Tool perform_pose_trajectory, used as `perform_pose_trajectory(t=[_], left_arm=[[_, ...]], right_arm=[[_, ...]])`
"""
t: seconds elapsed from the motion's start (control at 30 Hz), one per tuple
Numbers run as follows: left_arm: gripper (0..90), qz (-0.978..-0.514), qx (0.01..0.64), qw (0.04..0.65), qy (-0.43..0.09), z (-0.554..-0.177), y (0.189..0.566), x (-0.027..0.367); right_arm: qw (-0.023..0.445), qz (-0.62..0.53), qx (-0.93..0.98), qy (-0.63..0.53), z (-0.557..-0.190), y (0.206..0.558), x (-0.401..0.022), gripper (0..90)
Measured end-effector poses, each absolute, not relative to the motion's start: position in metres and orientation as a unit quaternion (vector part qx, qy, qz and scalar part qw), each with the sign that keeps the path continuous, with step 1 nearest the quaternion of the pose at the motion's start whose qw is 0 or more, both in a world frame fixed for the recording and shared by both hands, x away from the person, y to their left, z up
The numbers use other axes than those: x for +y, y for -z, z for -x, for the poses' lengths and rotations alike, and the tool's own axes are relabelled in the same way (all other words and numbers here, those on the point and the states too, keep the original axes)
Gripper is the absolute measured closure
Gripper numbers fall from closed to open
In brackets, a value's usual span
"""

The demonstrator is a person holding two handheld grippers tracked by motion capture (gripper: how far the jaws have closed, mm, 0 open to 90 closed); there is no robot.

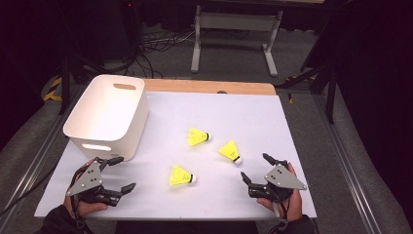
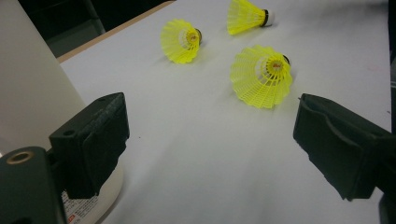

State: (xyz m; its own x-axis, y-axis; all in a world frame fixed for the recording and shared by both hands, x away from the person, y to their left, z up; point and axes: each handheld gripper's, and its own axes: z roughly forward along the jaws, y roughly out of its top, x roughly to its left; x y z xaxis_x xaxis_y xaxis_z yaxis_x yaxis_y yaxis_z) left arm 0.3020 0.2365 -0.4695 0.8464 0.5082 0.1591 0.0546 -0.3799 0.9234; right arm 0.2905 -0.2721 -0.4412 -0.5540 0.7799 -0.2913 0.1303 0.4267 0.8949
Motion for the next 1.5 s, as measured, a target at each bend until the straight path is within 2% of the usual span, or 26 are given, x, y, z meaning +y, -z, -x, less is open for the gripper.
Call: perform_pose_trajectory(t=[0.43,0.77,1.03,1.2,1.37,1.43,1.5], left_arm=[[12.0,-0.812,0.161,0.523,-0.202,-0.3,0.472,0.227],[18.9,-0.831,0.143,0.517,-0.145,-0.301,0.48,0.194],[28.6,-0.851,0.121,0.5,-0.108,-0.314,0.486,0.16],[35.6,-0.852,0.113,0.502,-0.101,-0.319,0.486,0.149],[41.6,-0.867,0.109,0.477,-0.097,-0.323,0.488,0.136],[45.3,-0.867,0.109,0.476,-0.095,-0.324,0.489,0.132],[53.8,-0.87,0.108,0.471,-0.094,-0.326,0.489,0.127]], right_arm=[[0.373,-0.296,0.766,-0.431,-0.291,0.443,-0.271,10.6],[0.371,-0.301,0.768,-0.427,-0.294,0.443,-0.268,12.1],[0.37,-0.308,0.766,-0.425,-0.296,0.444,-0.271,13.2],[0.367,-0.308,0.769,-0.424,-0.297,0.445,-0.269,13.2],[0.367,-0.307,0.771,-0.421,-0.297,0.445,-0.269,13.2],[0.366,-0.307,0.771,-0.42,-0.297,0.446,-0.269,13.3],[0.365,-0.308,0.772,-0.42,-0.297,0.446,-0.269,13.3]])
